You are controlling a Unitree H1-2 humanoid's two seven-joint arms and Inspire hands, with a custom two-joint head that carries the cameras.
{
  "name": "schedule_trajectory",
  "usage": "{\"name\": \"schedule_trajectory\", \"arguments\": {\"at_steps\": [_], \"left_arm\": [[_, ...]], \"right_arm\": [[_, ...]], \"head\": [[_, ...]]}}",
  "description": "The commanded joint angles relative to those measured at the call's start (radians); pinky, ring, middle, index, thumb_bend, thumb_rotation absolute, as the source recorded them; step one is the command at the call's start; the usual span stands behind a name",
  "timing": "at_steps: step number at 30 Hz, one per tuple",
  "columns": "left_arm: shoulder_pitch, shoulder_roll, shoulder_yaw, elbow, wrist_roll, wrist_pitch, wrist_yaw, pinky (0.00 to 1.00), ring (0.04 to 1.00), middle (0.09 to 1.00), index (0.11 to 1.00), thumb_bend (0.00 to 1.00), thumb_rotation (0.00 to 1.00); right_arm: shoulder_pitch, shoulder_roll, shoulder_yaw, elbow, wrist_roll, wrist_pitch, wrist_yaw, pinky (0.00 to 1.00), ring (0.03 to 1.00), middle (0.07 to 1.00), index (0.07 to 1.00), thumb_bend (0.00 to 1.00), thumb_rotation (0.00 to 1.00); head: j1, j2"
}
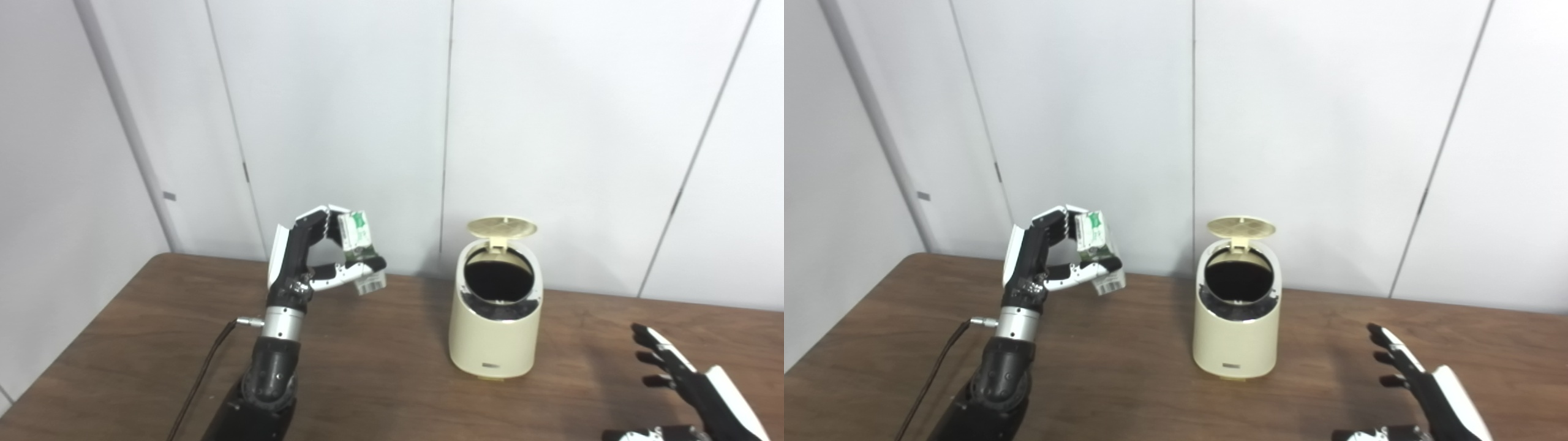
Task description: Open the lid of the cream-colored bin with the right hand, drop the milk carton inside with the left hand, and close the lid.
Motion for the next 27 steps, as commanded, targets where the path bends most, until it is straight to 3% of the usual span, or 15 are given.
{"name": "schedule_trajectory", "arguments": {"at_steps": [1,7,11,15,20,27], "left_arm": [[-0.066,-0.011,-0.004,-0.052,0.036,-0.031,0.022,0.46,0.451,0.494,0.494,0.50,0.00],[-0.074,-0.062,-0.015,-0.076,0.003,-0.031,-0.027,0.46,0.447,0.493,0.501,0.50,0.00],[-0.075,-0.084,-0.023,-0.091,-0.019,-0.031,-0.070,0.45,0.447,0.491,0.504,0.50,0.00],[-0.090,-0.102,-0.042,-0.091,0.004,-0.031,-0.068,0.45,0.452,0.487,0.502,0.50,0.00],[-0.114,-0.132,-0.062,-0.084,-0.021,-0.031,-0.084,0.46,0.452,0.485,0.503,0.50,0.00],[-0.150,-0.170,-0.088,-0.061,-0.068,-0.031,-0.138,0.45,0.447,0.490,0.502,0.50,0.00]], "right_arm": [[-0.038,-0.006,0.000,-0.012,0.004,-0.050,-0.018,0.75,0.879,0.927,0.946,0.77,0.10],[-0.049,0.010,0.011,0.012,-0.010,-0.054,-0.036,0.72,0.867,0.925,0.944,0.77,0.17],[-0.051,0.011,0.015,0.037,-0.010,-0.091,-0.052,0.71,0.864,0.928,0.942,0.76,0.17],[-0.052,0.015,0.019,0.057,-0.015,-0.128,-0.071,0.71,0.864,0.927,0.935,0.76,0.12],[-0.055,0.029,0.024,0.043,-0.037,-0.101,-0.073,0.71,0.854,0.918,0.932,0.76,0.17],[-0.057,0.039,0.020,0.056,-0.049,-0.113,-0.080,0.71,0.861,0.919,0.932,0.77,0.17]], "head": [[-0.015,-0.001],[-0.073,-0.001],[-0.106,0.000],[-0.136,-0.003],[-0.157,-0.005],[-0.171,-0.010]]}}
